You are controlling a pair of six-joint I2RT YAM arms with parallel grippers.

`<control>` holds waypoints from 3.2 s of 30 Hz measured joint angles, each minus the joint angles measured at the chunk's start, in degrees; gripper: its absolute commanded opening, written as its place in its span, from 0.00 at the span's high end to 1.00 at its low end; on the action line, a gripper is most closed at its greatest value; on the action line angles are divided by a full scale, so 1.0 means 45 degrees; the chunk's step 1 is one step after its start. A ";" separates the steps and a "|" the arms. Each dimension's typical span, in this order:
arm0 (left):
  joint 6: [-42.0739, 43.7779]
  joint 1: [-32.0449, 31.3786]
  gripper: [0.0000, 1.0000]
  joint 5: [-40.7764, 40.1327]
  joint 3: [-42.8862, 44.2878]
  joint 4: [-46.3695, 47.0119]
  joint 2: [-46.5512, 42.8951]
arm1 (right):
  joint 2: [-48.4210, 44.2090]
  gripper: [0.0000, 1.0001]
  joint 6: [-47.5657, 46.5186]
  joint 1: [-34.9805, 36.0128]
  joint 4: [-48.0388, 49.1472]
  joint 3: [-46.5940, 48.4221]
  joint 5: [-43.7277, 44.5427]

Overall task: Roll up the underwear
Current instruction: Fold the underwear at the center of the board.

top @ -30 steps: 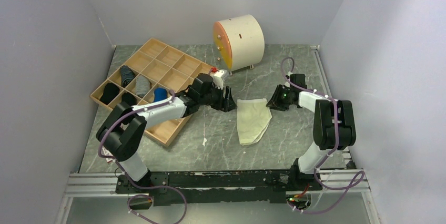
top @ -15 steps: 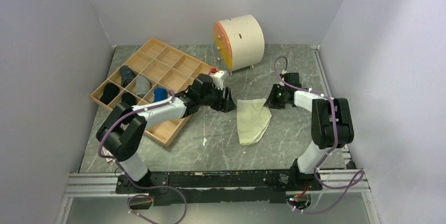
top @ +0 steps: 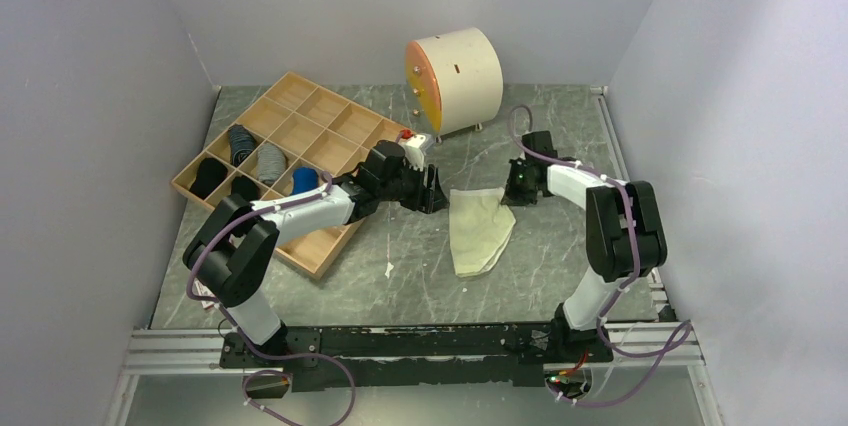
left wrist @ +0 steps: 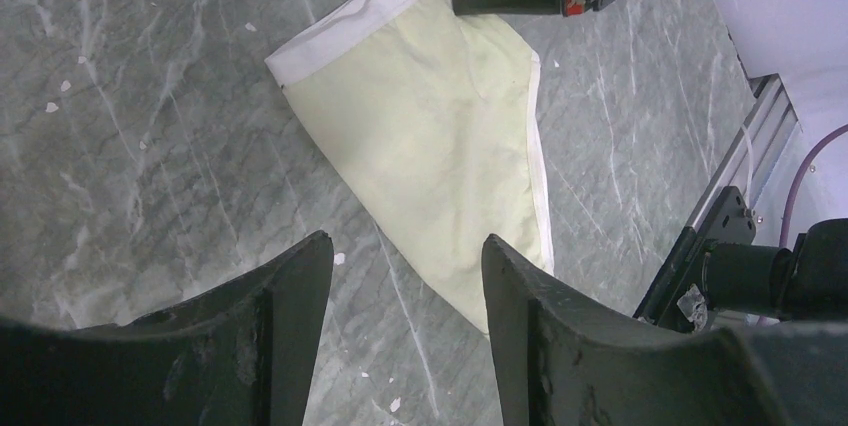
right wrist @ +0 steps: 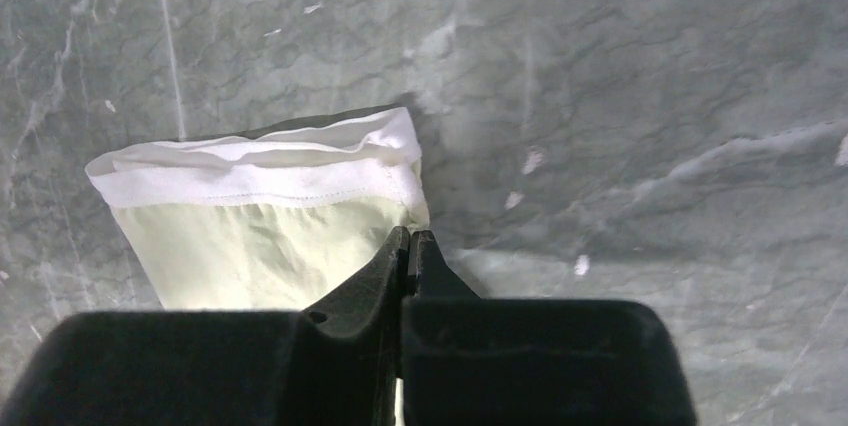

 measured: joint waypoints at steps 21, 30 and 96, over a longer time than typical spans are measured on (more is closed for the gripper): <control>-0.0758 0.0078 0.38 -0.1812 -0.0204 -0.0408 -0.0437 | -0.1200 1.00 0.1855 0.2837 -0.2171 0.1112 0.4891; -0.1263 0.0301 0.38 -0.2448 -0.0209 -0.0957 -0.0437 | -0.0952 1.00 0.2351 0.3818 -0.2671 0.1749 0.5523; -0.2351 0.1545 0.39 -0.2433 -0.0408 -0.2312 -0.0437 | 0.0874 0.98 0.3604 0.6314 -0.2356 0.3162 0.4906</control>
